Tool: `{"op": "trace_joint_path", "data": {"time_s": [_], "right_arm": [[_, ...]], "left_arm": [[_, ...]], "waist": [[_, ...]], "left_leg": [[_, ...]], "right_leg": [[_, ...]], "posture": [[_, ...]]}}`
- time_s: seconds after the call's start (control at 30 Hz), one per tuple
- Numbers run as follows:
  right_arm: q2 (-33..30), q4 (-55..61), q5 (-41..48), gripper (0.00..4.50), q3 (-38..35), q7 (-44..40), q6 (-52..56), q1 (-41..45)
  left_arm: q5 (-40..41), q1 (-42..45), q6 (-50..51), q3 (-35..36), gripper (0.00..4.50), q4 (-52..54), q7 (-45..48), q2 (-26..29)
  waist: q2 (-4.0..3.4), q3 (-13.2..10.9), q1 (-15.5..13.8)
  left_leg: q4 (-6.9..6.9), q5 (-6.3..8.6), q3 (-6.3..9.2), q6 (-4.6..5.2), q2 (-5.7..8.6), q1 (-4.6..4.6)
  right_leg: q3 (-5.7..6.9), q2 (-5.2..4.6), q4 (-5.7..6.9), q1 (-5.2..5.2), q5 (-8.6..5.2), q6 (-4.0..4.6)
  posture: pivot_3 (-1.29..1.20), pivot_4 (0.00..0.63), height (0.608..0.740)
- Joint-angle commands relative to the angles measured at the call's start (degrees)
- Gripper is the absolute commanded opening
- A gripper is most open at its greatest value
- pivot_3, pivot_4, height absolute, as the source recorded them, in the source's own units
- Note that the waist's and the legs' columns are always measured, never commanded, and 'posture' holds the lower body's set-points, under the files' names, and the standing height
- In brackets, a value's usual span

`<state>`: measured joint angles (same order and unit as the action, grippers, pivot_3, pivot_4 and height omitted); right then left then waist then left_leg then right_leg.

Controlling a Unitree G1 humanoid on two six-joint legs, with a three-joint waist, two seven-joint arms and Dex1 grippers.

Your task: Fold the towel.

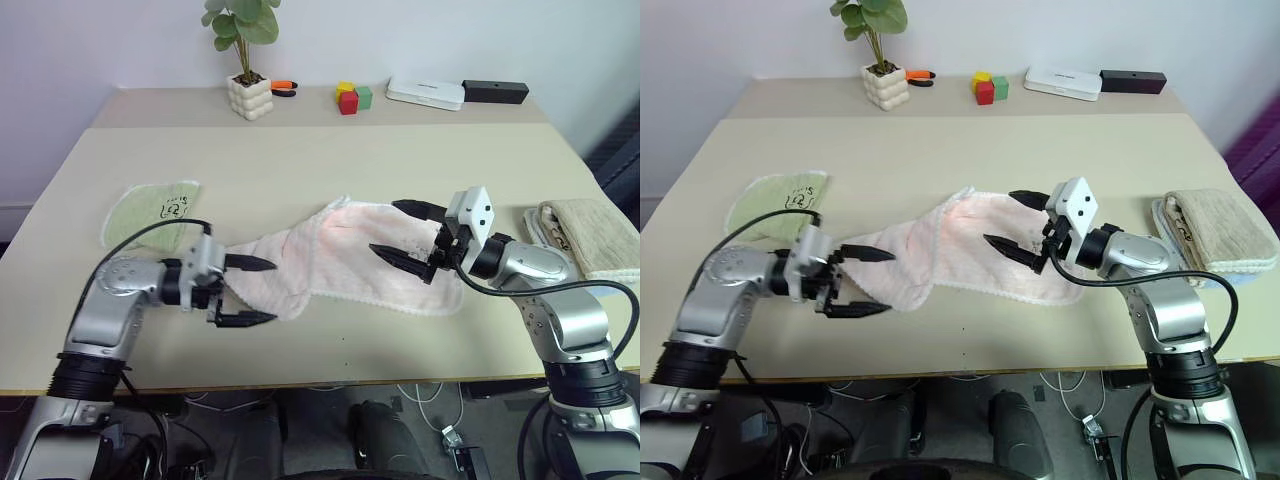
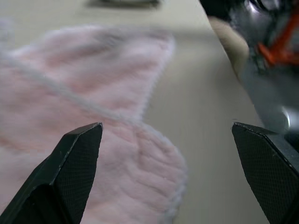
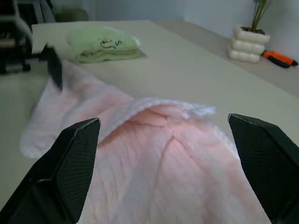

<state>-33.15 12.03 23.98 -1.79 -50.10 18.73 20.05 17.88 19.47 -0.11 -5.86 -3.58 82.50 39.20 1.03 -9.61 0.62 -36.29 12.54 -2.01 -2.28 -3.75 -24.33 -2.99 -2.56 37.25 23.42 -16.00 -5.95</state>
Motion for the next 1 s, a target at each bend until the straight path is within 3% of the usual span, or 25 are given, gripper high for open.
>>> {"op": "trace_joint_path", "data": {"time_s": [0.03, 0.23, 0.27, 0.33, 0.57, 0.7, 0.8, 1.0], "right_arm": [[1.04, 0.57, -0.38, 4.47, -0.71, 0.88, -2.64, 0.13], [3.29, 2.57, -1.40, 4.47, -0.41, 3.95, -4.08, -2.77], [3.51, 2.99, -1.62, 4.49, -0.45, 4.45, -4.29, -3.39], [3.62, 3.43, -1.80, 4.50, -0.43, 5.10, -4.53, -4.00], [3.34, 4.66, -1.95, 4.50, -0.82, 6.50, -4.50, -4.84], [2.98, 3.58, -2.56, 4.50, -1.15, 6.88, -4.90, -4.31], [2.82, 1.46, -4.44, 4.50, -1.19, 7.78, -6.46, -3.41], [1.64, -5.04, -8.74, 4.50, -0.12, 9.27, -6.54, 0.14]], "left_arm": [[-6.92, 1.80, -8.03, -3.76, 4.50, -1.67, 0.35, 1.30], [-12.42, 3.47, -10.15, -7.61, 4.50, -7.83, -3.66, -0.55], [-12.65, 3.99, -9.29, -8.18, 4.26, -9.00, -3.79, -1.03], [-12.33, 4.75, -7.58, -8.69, 3.68, -10.38, -3.53, -1.57], [-14.49, 7.55, -10.14, -10.46, 0.19, -16.80, -5.30, -3.83], [-10.24, 6.83, -9.96, -8.72, 0.09, -15.95, -2.49, -3.94], [-2.25, 4.81, -6.17, -5.46, 0.09, -11.06, 1.27, -3.66], [6.64, 1.65, -1.52, 1.79, 0.09, -4.58, 3.61, -0.01]], "waist": [[0.00, 0.00, 0.00], [0.00, 0.00, -0.06], [0.00, 0.00, -0.20], [-0.02, 0.01, -0.20], [-0.07, 0.06, -0.35], [-0.08, 0.07, -0.11], [-0.07, 0.06, 0.12], [-0.06, 0.04, 0.16]], "left_leg": [[0.01, 0.00, 0.00, 0.00, 0.00, 0.00], [0.00, 0.00, -0.01, 0.00, 0.00, -0.01], [-0.01, 0.00, -0.01, 0.00, 0.00, -0.01], [-0.06, 0.00, 0.00, 0.00, 0.01, -0.01], [-0.22, 0.00, 0.02, 0.01, 0.01, 0.04], [-0.22, 0.00, 0.03, 0.01, 0.00, 0.05], [-0.21, 0.00, 0.02, 0.01, 0.00, 0.04], [-0.19, 0.00, 0.03, 0.01, -0.02, -0.02]], "right_leg": [[0.00, 0.01, 0.00, 0.01, 0.00, 0.00], [-0.01, 0.00, 0.00, 0.02, 0.00, -0.01], [0.00, 0.00, 0.01, 0.01, 0.01, -0.01], [0.00, 0.00, 0.01, -0.03, 0.00, 0.00], [0.00, 0.00, 0.02, -0.17, -0.01, 0.02], [0.00, 0.00, 0.04, -0.17, -0.01, 0.02], [0.00, 0.00, 0.04, -0.14, -0.01, 0.01], [0.00, 0.01, 0.09, -0.03, 0.00, 0.00]], "posture": [[0.00, 0.150, 0.740], [0.00, 0.150, 0.740], [0.00, 0.150, 0.740], [0.00, 0.150, 0.740], [0.00, 0.150, 0.740], [0.00, 0.150, 0.740], [0.00, 0.150, 0.740], [0.00, 0.150, 0.740]]}}
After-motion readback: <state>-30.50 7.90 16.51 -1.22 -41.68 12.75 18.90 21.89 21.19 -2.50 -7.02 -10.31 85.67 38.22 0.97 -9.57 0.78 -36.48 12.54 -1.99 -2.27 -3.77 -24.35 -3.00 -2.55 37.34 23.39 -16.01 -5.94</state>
